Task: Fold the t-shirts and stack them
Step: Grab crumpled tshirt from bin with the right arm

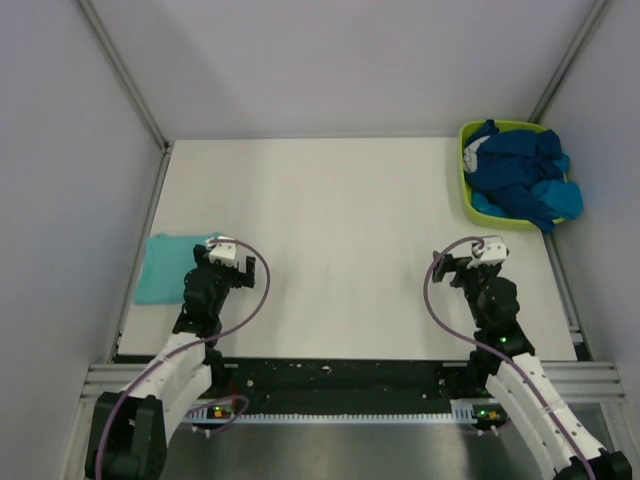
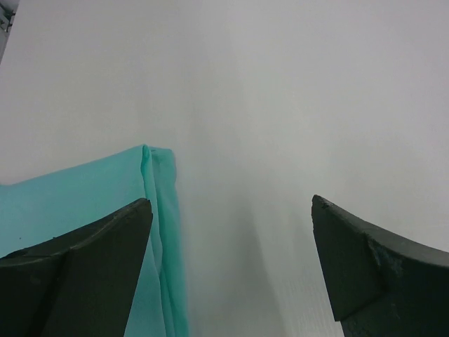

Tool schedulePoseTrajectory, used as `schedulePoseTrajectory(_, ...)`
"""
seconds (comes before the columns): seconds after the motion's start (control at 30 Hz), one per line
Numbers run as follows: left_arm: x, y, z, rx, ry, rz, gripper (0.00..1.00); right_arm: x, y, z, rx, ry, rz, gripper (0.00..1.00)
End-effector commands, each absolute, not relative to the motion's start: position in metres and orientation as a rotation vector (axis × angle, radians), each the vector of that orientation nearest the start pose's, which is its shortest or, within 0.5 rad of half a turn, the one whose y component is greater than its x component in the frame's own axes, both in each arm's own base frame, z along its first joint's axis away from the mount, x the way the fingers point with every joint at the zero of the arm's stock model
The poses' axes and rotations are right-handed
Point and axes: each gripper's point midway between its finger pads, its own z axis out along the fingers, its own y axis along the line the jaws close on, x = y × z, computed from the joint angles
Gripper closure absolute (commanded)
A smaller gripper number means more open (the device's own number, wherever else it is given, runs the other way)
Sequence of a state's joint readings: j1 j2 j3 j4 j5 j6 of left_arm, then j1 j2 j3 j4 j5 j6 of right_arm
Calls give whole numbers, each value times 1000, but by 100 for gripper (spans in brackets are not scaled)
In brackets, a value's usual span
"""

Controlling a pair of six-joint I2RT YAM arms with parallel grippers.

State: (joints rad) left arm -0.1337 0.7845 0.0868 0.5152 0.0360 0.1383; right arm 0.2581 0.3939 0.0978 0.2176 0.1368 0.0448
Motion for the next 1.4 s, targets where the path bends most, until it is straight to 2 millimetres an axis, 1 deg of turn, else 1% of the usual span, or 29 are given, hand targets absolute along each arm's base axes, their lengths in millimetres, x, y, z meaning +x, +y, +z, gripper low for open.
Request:
schedulePoseTrajectory(0.0,305,-41,122,293,1694,-1,1,271,46,152,-44,1614,109,1)
schedulePoseTrajectory(0.03,308,-40,124,351,1691,38,1,274,45,166,60,1595,162,1)
schedulePoseTrajectory(0.07,312,-37,130,356,1687,67,1,277,44,187,121,1547,197,1)
schedulePoseTrajectory(0.1,317,-35,138,349,1706,75,1,281,48,203,102,1516,210,1)
schedulePoseTrajectory(0.13,319,-44,139,455,1735,58,1,288,50,227,85,1498,204,1)
schedulePoseTrajectory(0.17,322,-55,146,568,1742,29,1,296,46,247,104,1513,174,1)
schedulePoseTrajectory(0.2,323,-66,152,666,1761,-11,1,306,37,254,137,1573,116,1)
schedulePoseTrajectory(0.23,321,-72,152,718,1805,-57,1,318,30,269,161,1616,70,1)
schedulePoseTrajectory(0.27,321,-77,158,749,1834,-92,1,329,22,272,179,1688,29,1)
schedulePoseTrajectory(0.3,320,-83,160,790,1861,-131,1,344,15,283,197,1734,12,1)
schedulePoseTrajectory(0.33,325,-90,176,826,1839,-162,2,357,4,292,225,1779,-4,1)
schedulePoseTrajectory(0.37,327,-93,185,824,1854,-189,2,373,-5,289,257,1842,-2,1)
schedulePoseTrajectory(0.4,326,-97,185,820,1896,-231,2,388,-16,290,301,1893,-1,1)
schedulePoseTrajectory(0.5,324,-107,194,845,1972,-324,2,423,-66,283,441,1975,-42,12)
schedulePoseTrajectory(0.57,322,-112,196,855,2002,-368,2,442,-90,269,492,2015,-83,16)
schedulePoseTrajectory(0.6,322,-114,196,852,2006,-381,2,451,-102,257,517,2045,-100,19)
schedulePoseTrajectory(0.63,322,-116,196,854,2004,-389,2,460,-108,242,528,2081,-109,20)
schedulePoseTrajectory(0.67,320,-118,195,862,2001,-404,2,467,-116,235,536,2099,-126,21)
schedulePoseTrajectory(0.7,319,-120,194,874,1995,-412,2,476,-122,212,545,2152,-147,21)
schedulePoseTrajectory(0.8,315,-121,185,890,2034,-440,2,498,-136,179,542,2222,-186,22)
schedulePoseTrajectory(0.93,319,-118,172,889,2088,-434,2,529,-144,147,510,2292,-174,28)
schedulePoseTrajectory(0.97,318,-118,170,891,2096,-437,2,533,-146,137,513,2316,-173,31)
schedulePoseTrajectory(1.0,318,-119,168,895,2103,-447,2,537,-150,135,516,2322,-181,39)
schedulePoseTrajectory(1.07,316,-121,166,902,2107,-468,2,541,-156,137,509,2318,-217,68)
schedulePoseTrajectory(1.1,316,-123,166,905,2107,-478,2,542,-160,146,504,2301,-237,90)
schedulePoseTrajectory(1.13,316,-123,165,905,2110,-479,2,543,-163,155,490,2284,-259,100)
schedulePoseTrajectory(1.2,318,-121,164,904,2119,-470,2,540,-171,185,478,2227,-315,100)
schedulePoseTrajectory(1.3,320,-119,166,901,2120,-448,2,531,-173,256,435,2095,-354,100)
schedulePoseTrajectory(1.37,321,-118,169,902,2114,-436,2,522,-167,310,403,1983,-344,100)
